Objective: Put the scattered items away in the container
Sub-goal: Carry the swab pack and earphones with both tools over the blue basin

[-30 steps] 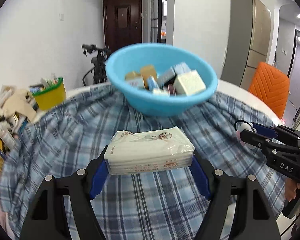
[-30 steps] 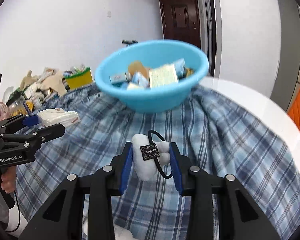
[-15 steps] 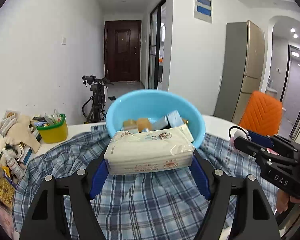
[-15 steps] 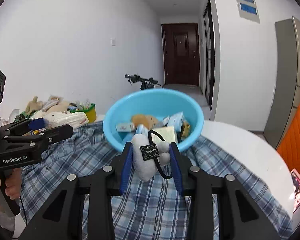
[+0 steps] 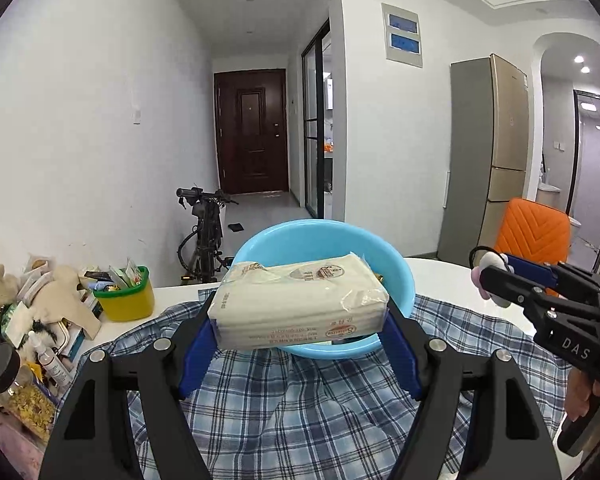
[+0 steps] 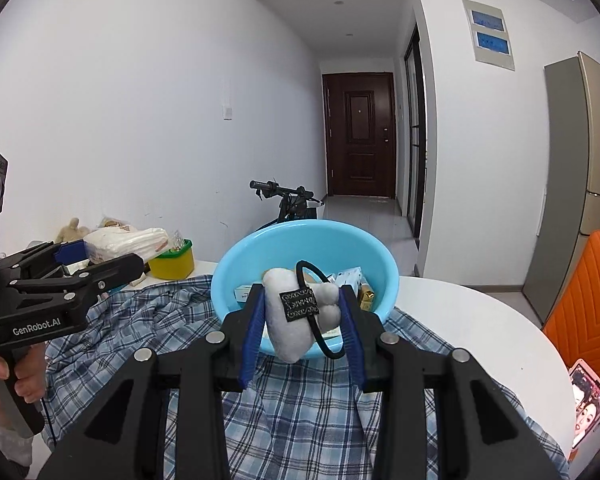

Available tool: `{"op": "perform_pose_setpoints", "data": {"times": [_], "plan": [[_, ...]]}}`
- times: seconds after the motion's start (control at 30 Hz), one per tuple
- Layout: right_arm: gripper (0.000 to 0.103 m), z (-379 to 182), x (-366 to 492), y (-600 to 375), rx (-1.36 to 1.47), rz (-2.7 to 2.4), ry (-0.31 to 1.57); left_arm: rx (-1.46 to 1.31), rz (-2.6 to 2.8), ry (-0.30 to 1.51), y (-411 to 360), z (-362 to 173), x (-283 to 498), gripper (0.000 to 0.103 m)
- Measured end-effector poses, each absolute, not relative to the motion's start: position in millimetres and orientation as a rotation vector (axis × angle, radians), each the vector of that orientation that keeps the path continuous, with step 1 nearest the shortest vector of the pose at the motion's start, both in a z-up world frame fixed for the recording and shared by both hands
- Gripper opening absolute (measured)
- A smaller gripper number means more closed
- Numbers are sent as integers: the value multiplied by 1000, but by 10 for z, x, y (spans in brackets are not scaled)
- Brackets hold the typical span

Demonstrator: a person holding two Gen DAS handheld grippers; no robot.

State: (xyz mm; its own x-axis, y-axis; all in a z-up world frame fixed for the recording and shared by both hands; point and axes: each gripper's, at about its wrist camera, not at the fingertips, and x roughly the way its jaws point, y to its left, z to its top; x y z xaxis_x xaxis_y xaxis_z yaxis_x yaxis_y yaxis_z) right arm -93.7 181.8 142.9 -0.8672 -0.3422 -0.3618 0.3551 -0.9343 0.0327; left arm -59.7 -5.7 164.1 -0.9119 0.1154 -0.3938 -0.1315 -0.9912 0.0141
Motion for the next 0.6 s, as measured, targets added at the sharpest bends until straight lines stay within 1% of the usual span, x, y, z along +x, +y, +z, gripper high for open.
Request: {"op": "perform_pose_setpoints", "data": {"times": [0.13,0.23,0.33,0.6], "plan": [[35,1489,-1025,1785,511,-2728,62,-623,2935,48,-59,1678,-683,76],[35,1551,-1134,1785,500,-2744,60,-608,2977,90,-37,1706,-853,76],[35,1588,-1299,1737,502,-2754,123,-625,2993,61,-90,1707,-1079,76],[35,1747,-1827,1703,562,-2756,70,-614,2974,-1,-146,1750,-1718,76]]}}
